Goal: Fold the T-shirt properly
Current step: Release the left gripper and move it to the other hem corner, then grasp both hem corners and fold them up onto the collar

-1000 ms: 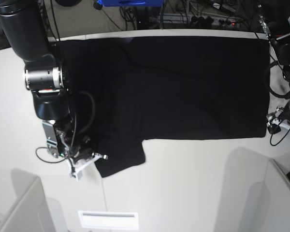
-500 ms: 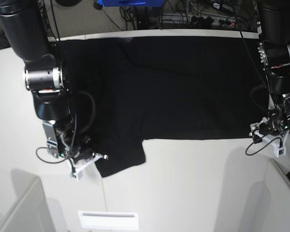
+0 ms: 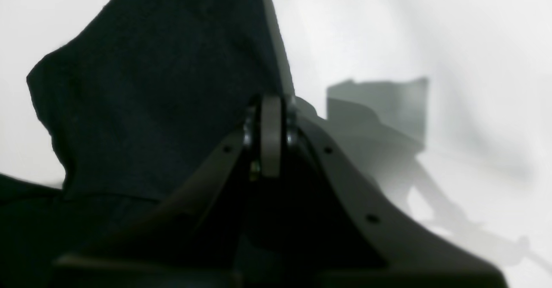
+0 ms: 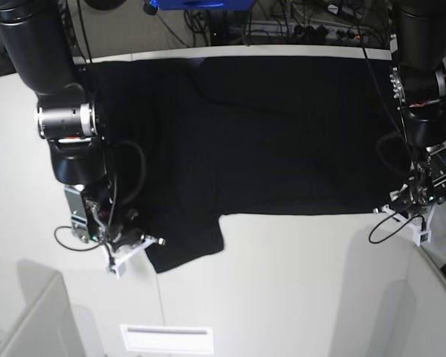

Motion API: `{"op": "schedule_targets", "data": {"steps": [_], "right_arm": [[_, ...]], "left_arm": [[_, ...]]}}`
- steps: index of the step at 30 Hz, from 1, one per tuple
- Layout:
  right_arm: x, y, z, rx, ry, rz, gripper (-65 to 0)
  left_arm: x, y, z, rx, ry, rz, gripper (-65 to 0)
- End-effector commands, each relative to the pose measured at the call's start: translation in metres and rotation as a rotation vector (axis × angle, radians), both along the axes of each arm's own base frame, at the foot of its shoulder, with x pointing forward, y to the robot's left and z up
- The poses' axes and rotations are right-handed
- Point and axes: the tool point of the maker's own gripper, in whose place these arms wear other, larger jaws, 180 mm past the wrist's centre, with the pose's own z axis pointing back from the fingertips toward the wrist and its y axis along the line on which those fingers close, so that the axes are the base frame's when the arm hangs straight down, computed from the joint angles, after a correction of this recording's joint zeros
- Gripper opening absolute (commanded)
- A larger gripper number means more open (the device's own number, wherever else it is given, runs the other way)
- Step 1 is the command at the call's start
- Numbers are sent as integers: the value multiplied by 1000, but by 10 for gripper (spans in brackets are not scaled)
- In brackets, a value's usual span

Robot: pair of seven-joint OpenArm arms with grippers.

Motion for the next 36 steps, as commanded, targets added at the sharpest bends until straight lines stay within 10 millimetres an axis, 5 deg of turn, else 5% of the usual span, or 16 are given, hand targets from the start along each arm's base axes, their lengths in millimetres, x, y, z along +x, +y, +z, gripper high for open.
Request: {"op": "schedule_targets", "data": {"steps": [1, 7, 18, 30, 36], "right_arm": [[17, -2, 19, 4, -49, -4, -650], [19, -9, 25, -6, -82, -4, -650], [12, -3, 65, 21, -236, 19, -650], [-17, -23, 66, 11, -241, -1, -650], [-33, -22, 62, 5, -237, 10, -650]], "left_arm": [[-5, 2, -1, 4, 30, -12, -650], [-6, -6, 10, 47, -20, -66, -650], [-10, -15, 26, 95, -79, -122, -650], [-32, -51, 45, -30, -200, -175, -650], [-51, -36, 69, 0, -268, -144, -650]]}}
